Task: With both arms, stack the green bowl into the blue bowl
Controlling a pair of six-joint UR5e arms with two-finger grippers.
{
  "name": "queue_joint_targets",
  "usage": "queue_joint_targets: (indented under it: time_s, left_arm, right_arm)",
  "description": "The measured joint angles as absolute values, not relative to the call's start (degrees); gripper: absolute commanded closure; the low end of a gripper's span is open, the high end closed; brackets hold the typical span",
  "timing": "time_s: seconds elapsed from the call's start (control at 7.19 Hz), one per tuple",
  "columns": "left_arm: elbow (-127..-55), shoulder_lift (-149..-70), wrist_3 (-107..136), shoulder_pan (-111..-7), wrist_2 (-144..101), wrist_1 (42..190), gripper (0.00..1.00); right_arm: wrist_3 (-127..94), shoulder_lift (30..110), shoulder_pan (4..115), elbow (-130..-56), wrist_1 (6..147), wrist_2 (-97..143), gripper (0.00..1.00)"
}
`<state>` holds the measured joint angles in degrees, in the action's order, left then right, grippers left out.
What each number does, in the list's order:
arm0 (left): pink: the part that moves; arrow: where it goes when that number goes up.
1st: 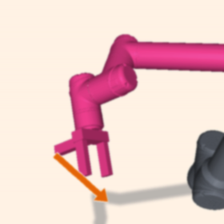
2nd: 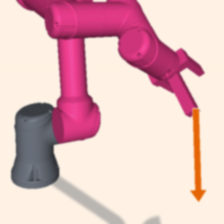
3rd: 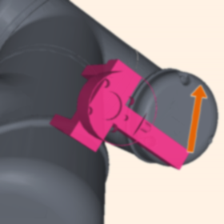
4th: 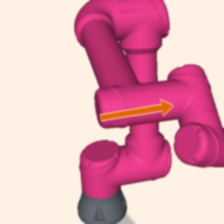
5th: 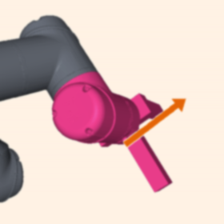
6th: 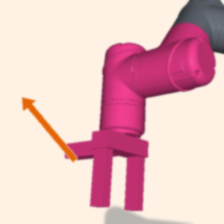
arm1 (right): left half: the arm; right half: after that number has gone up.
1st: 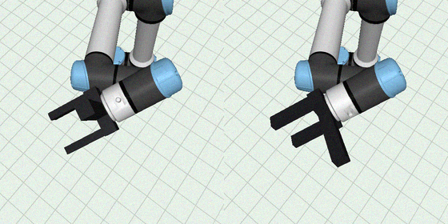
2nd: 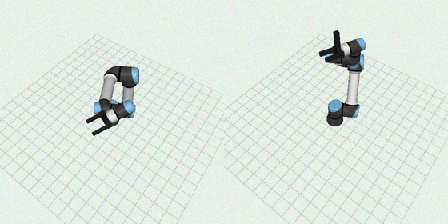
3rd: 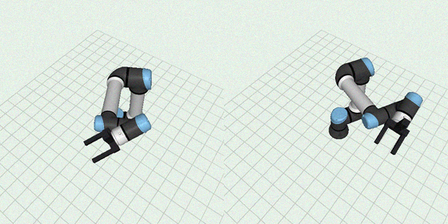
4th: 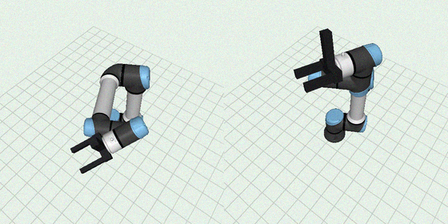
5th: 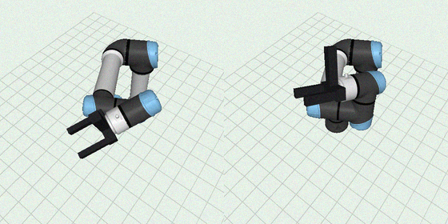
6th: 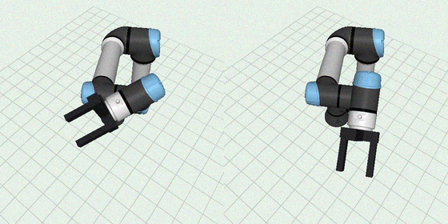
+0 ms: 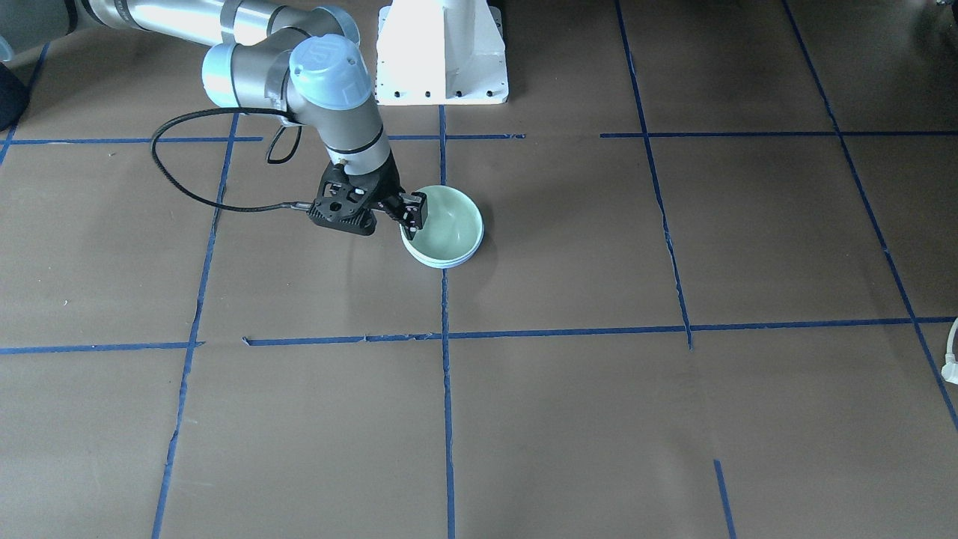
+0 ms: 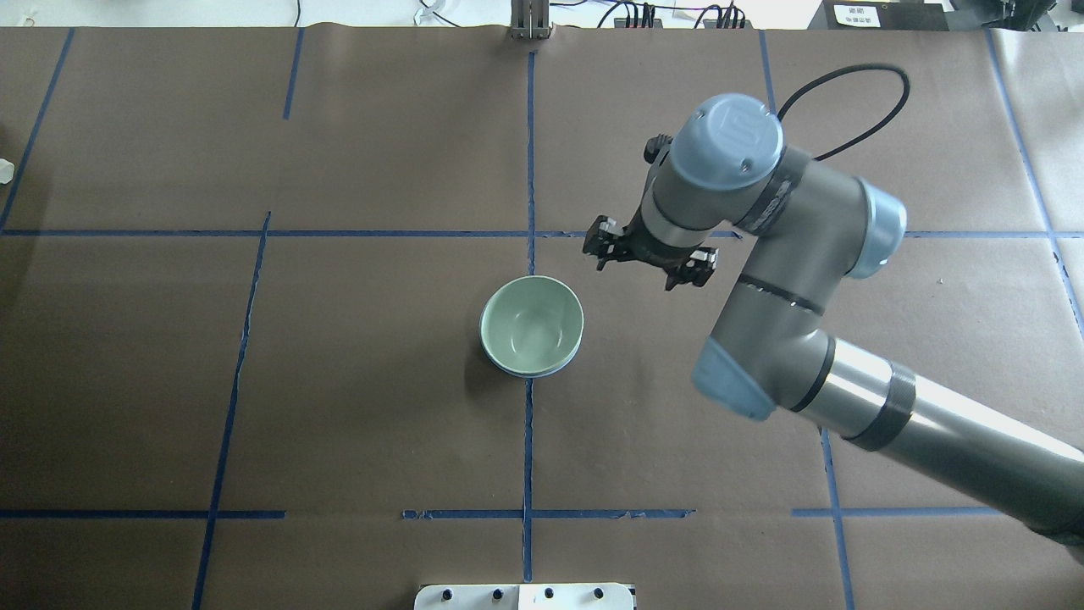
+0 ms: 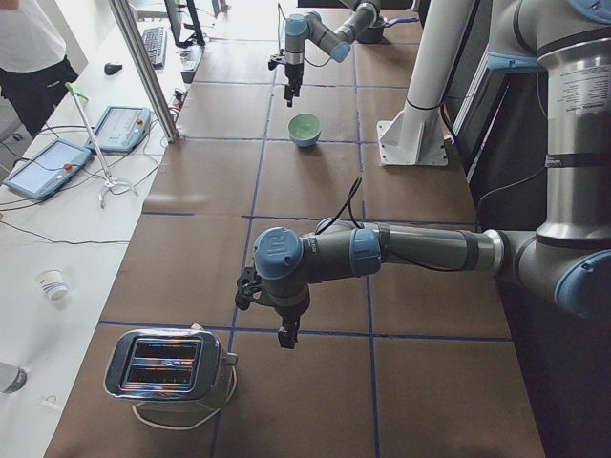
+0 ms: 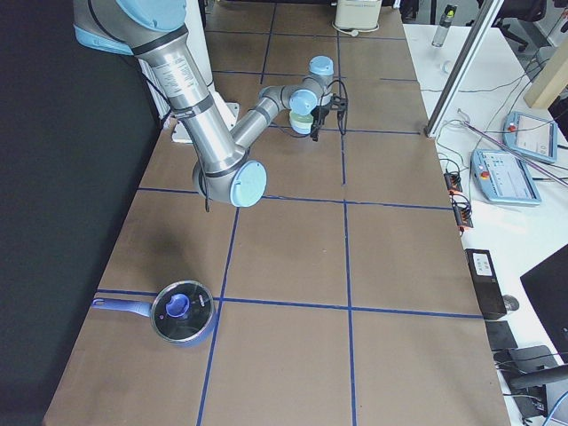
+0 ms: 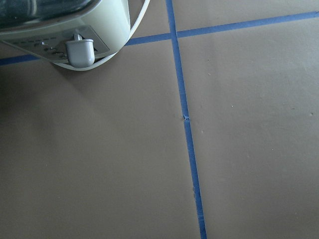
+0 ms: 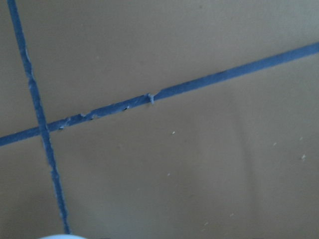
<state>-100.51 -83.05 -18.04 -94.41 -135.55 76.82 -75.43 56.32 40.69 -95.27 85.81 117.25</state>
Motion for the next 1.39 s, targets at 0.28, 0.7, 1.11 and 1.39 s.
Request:
queue_joint_targets:
  time_s: [0.28,0.7,1.11,1.39]
  left_arm:
    - [-99.11,-82.93,-17.98,-94.28,-135.26,78.33,0.0]
    - [-99.55,-83.04,-17.7,-93.91,-134.96,81.23,0.0]
    - [-100.52,-83.2,-17.8,-92.0,-135.02,82.68,0.0]
    - [-100.84,-82.67,-18.13,-91.27,-135.11,83.13,0.0]
  right_arm:
    - [-53.91,62.89,52.67,-95.35,87.46,125.43,0.0]
    - [-26.5,76.0,65.13,-97.44,87.77,130.07,0.0]
    - [-5.23,91.57,75.21,-101.4,87.54,131.81,0.0]
    - [0.88,98.92,81.18,-102.51,87.09,132.35,0.0]
